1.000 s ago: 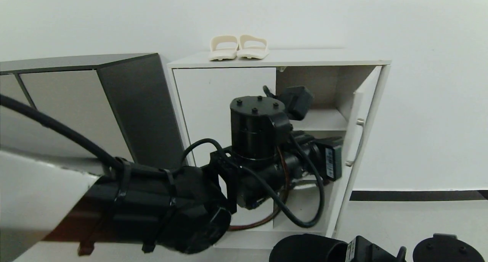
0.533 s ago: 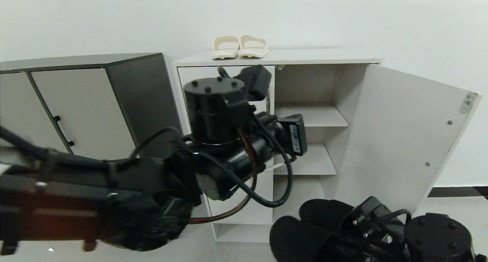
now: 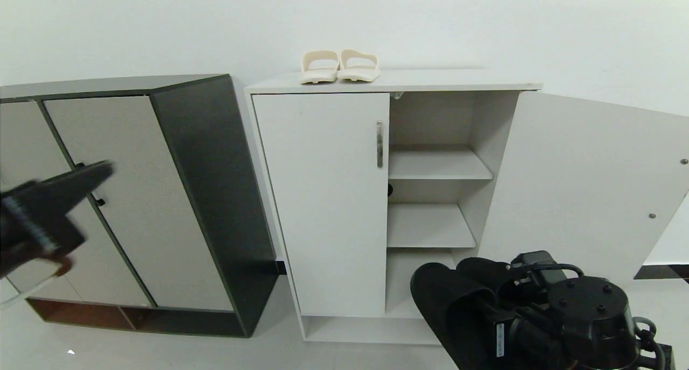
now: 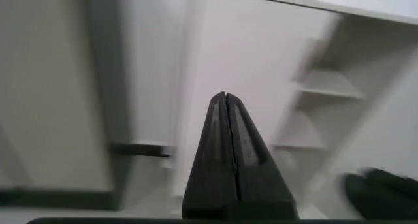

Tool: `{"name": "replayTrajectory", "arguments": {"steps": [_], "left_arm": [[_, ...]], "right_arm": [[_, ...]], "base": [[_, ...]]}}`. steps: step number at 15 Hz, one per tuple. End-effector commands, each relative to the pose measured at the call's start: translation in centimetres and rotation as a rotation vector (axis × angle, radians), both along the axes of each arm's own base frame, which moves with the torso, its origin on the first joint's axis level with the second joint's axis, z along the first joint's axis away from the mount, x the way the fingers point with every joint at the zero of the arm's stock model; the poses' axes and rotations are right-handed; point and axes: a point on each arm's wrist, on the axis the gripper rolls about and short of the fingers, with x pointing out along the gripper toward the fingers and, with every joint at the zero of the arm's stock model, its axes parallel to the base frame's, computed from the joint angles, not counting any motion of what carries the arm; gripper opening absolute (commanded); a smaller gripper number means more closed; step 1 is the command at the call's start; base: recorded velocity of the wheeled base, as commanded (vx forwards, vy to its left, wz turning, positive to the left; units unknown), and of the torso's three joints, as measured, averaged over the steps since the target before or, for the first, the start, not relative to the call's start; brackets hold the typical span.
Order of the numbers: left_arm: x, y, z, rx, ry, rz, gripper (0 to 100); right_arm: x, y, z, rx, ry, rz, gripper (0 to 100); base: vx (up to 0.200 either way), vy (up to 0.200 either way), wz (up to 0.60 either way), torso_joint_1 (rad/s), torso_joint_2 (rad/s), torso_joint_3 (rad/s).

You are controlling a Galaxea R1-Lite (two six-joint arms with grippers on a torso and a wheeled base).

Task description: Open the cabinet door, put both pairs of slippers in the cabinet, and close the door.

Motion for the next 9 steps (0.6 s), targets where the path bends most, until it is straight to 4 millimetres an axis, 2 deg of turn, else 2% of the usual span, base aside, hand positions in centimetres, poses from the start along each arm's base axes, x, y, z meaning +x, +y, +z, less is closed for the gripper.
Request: {"name": "replayTrajectory", "arguments": {"steps": [1, 2, 5, 7, 9], "left_arm": [[-9.6, 5.2, -9.6, -0.002, -0.054, 0.363, 0], [-10.3, 5.3, -11.8, 0.005, -0.042, 0.361, 0], [-11.6, 5.4, -16.6, 0.040, -0.011, 0.312, 0], [-11.6, 5.3, -17.0, 0.038, 0.016, 0.280, 0], [-11.5, 5.0, -17.6, 0.060, 0.064, 0.148, 0]], "right_arm": [[0.1, 0.1, -0.6, -0.017, 0.016, -0.001, 0], [0.2, 0.1, -0.5, -0.018, 0.012, -0.005, 0], [0.2, 0.2, -0.5, -0.024, -0.002, 0.004, 0], [0.3, 0.2, -0.3, -0.021, -0.022, 0.010, 0], [0.2, 0.2, -0.2, -0.020, -0.039, 0.015, 0]], "base": [[0.000, 0.000, 0.00, 0.000, 0.00, 0.000], [0.000, 0.000, 0.00, 0.000, 0.00, 0.000], [0.000, 0.000, 0.00, 0.000, 0.00, 0.000], [0.000, 0.000, 0.00, 0.000, 0.00, 0.000], [0.000, 0.000, 0.00, 0.000, 0.00, 0.000]]}}
